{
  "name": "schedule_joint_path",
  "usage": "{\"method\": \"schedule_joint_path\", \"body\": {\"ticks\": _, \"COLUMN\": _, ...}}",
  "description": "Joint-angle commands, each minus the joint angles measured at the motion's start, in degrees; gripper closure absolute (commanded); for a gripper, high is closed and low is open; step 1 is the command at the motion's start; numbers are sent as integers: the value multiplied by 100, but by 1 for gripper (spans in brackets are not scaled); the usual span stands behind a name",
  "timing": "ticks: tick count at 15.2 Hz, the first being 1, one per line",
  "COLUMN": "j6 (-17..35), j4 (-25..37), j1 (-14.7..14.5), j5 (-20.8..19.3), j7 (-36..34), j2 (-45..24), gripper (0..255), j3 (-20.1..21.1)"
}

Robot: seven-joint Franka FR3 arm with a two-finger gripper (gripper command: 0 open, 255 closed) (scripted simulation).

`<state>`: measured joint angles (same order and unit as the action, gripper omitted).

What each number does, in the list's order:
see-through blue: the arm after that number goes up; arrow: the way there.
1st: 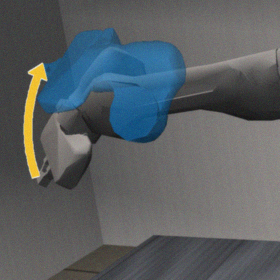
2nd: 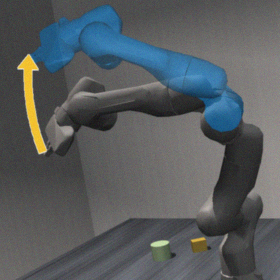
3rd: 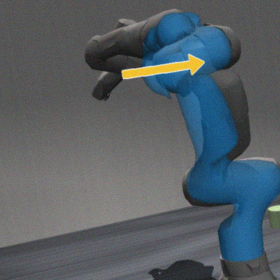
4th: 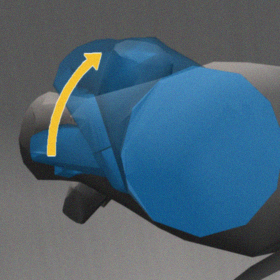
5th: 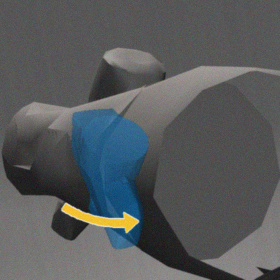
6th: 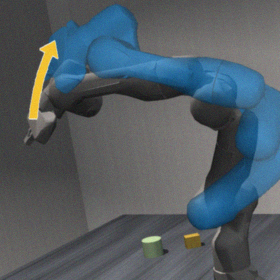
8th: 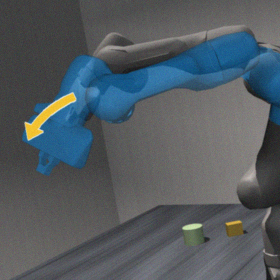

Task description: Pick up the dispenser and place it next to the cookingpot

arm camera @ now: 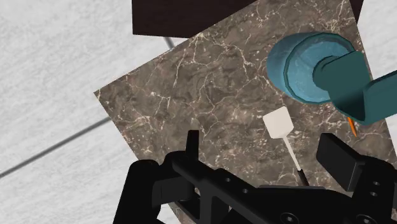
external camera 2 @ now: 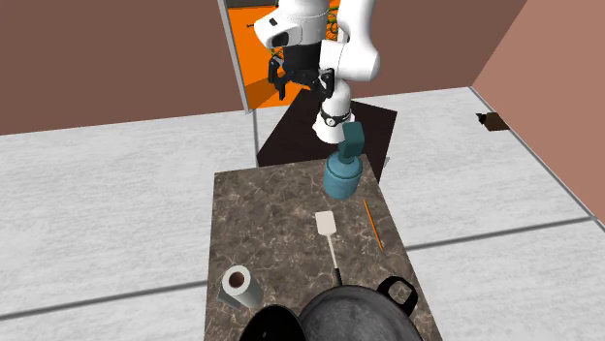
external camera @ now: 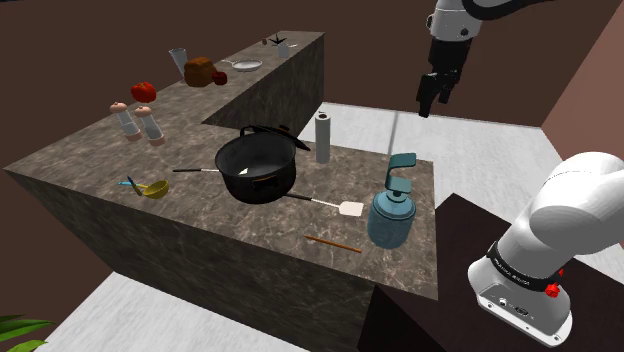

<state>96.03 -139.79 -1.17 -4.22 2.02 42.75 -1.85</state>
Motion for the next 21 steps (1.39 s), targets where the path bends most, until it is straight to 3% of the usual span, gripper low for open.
{"method": "schedule_joint_path", "body": {"ticks": 1, "j6": 0, "j4": 0, "j1": 0, "j5": 0, "j7": 0, "j2": 0, "gripper": 0, "j3": 0}}
{"method": "schedule_joint_path", "body": {"ticks": 13, "j6": 723, "j4": -463, "j1": -836, "j5": 1040, "j7": -1117, "j2": -408, "gripper": 0, "j3": 1232}}
{"method": "schedule_joint_path", "body": {"ticks": 21, "j6": 1331, "j4": -1007, "j1": -859, "j5": 1092, "j7": -1111, "j2": -474, "gripper": 0, "j3": 1290}}
